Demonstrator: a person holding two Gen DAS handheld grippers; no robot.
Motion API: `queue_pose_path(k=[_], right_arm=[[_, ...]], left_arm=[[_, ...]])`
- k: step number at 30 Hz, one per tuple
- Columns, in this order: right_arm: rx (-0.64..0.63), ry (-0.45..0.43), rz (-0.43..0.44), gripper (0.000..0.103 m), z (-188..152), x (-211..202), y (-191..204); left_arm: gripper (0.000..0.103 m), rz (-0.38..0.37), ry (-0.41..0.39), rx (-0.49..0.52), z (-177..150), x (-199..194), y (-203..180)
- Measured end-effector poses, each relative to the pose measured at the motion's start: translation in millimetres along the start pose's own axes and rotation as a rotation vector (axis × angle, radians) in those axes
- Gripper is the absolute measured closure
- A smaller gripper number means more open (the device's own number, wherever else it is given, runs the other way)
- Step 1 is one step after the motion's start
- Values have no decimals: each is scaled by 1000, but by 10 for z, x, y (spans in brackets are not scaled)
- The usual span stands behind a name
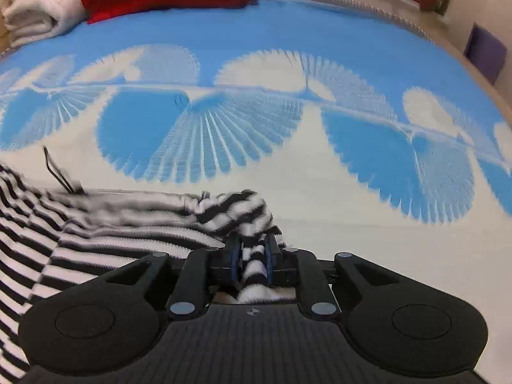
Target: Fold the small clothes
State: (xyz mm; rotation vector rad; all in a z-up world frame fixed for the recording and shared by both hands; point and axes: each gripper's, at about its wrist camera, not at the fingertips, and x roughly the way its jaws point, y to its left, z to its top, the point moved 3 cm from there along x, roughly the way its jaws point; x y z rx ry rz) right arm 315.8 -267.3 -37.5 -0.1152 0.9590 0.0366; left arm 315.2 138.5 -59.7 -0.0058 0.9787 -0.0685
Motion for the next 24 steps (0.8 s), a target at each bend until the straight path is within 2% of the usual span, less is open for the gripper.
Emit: queue_pose_path(k=[2, 4, 7, 10, 12, 14, 16, 17, 18, 20, 22, 24], right_arm=[[66, -25, 16, 78, 55, -177, -74], [162, -71, 75, 70, 88, -500, -207], [242, -123, 136, 63, 59, -1025, -425], [260, -132, 174, 60, -151, -1443, -599], [278, -98, 184, 60, -376, -1514, -680], [322, -39, 188, 60, -668, -1456, -747], [383, 53, 203, 60, -959, -1281, -800], [393, 107, 208, 60, -1072, -1217, -801], [393, 154, 198, 60, -1151, -1164, -785], [358, 177, 195, 60, -1251, -1131, -729], [309, 200, 188, 60, -1323, -1112, -675], [329, 214, 174, 60, -1375, -1100, -693]], left_arm=[[54, -57, -10, -87, -12, -234, 133], [54, -86, 2, -128, -62, -527, 253], [54, -64, 15, -167, -166, -966, 375], [54, -146, 27, -213, -482, -1315, 475], [54, -175, 67, -252, -756, -1360, 526], [54, -164, 107, -260, -984, -1277, 541], [54, -211, 206, -280, -1234, -1081, 522], [55, -201, 261, -279, -1291, -1001, 518], [55, -173, 260, -268, -1300, -979, 513], [55, -160, 235, -244, -1286, -976, 498], [55, -173, 268, -245, -1327, -920, 482], [58, -153, 292, -246, -1345, -852, 478]])
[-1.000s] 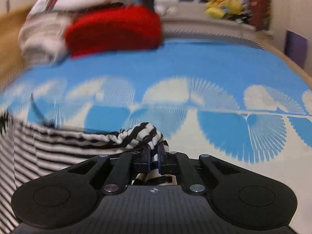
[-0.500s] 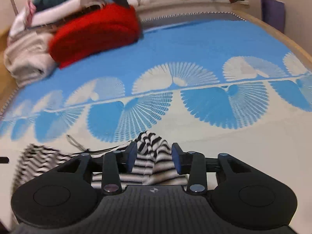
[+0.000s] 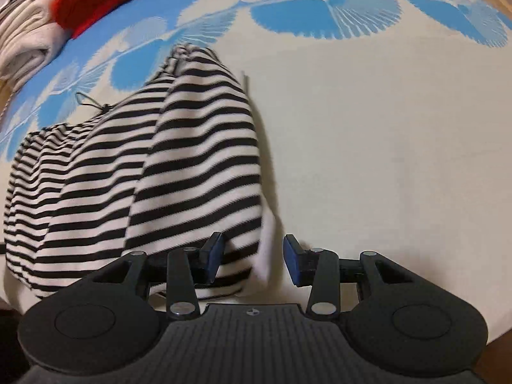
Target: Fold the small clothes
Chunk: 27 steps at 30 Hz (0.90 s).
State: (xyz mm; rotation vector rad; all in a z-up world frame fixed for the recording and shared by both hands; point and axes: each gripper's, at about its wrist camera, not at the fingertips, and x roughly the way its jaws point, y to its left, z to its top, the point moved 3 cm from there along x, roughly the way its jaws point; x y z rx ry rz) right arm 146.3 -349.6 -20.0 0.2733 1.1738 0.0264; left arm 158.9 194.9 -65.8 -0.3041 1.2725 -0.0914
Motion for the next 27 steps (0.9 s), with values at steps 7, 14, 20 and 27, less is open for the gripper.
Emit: queue_pose_path(k=[7, 14, 20, 27], right_arm=[[7, -33, 91, 98, 4, -96, -39], [110, -215, 176, 100, 40, -642, -311], [20, -10, -3, 101, -103, -248, -231], [-5, -235, 101, 92, 59, -605, -8]], left_arm=[[103, -68, -109, 83, -55, -187, -29], [103, -51, -190, -43, -142, -468, 312], [95, 25, -93, 21, -206, -301, 212], [78, -147, -202, 126, -193, -518, -201]])
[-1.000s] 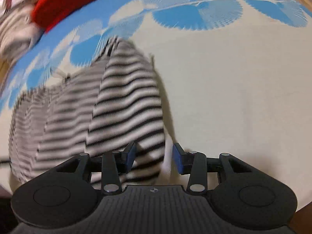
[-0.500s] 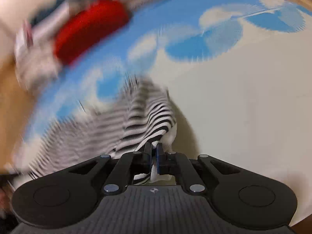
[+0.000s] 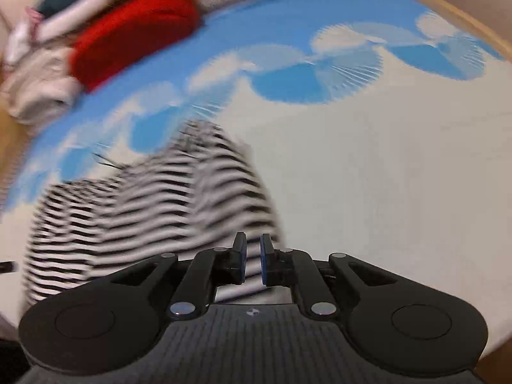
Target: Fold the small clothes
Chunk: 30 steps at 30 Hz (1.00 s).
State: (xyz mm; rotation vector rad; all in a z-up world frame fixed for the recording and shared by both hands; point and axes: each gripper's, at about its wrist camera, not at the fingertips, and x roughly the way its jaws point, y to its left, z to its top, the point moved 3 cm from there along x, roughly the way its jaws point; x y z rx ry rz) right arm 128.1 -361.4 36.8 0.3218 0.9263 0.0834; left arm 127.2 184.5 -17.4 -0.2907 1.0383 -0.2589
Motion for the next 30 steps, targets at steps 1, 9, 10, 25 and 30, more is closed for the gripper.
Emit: queue_pose_path(k=[1, 9, 10, 25, 30], right_arm=[[-21, 5, 26, 86, 5, 21, 77], [-194, 283, -132, 73, -205, 663, 312], [-187, 247, -127, 72, -144, 628, 349], [-202, 183, -152, 67, 185, 1159, 810], [-164, 107, -164, 67, 304, 1111, 877]], left_arm=[[78, -20, 23, 36, -13, 64, -97], [69, 99, 229, 124, -113, 692, -357], [69, 93, 193, 105, -55, 646, -357], [69, 168, 93, 46, 441, 1143, -662], [69, 223, -79, 16, 660, 1056, -645]])
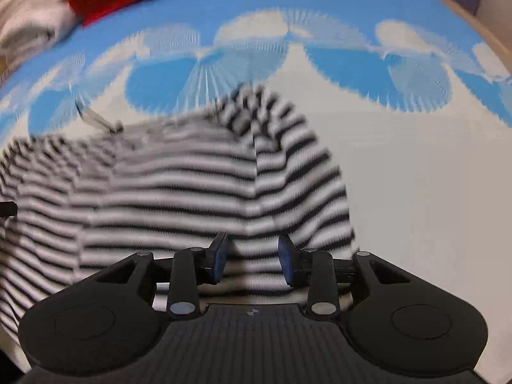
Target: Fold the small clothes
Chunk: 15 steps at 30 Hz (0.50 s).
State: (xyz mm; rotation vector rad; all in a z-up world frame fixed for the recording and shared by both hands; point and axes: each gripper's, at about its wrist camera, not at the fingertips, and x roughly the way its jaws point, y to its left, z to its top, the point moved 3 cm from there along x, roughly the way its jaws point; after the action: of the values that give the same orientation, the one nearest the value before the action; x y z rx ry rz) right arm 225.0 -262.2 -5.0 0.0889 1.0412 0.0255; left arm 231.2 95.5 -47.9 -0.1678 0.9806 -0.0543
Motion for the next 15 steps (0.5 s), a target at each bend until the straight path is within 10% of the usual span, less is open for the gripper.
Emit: queue_pose_path(k=[5, 10, 15], right_arm=[[4, 64, -61, 65, -28, 147, -141], [31, -121, 9, 65, 86, -224, -198], [-26, -58, 5, 63, -98, -262, -318]], left_arm=[[73, 57, 116, -51, -43, 267, 165], [72, -88, -116, 90, 70, -212, -76], [68, -250, 31, 310, -209, -67, -506]])
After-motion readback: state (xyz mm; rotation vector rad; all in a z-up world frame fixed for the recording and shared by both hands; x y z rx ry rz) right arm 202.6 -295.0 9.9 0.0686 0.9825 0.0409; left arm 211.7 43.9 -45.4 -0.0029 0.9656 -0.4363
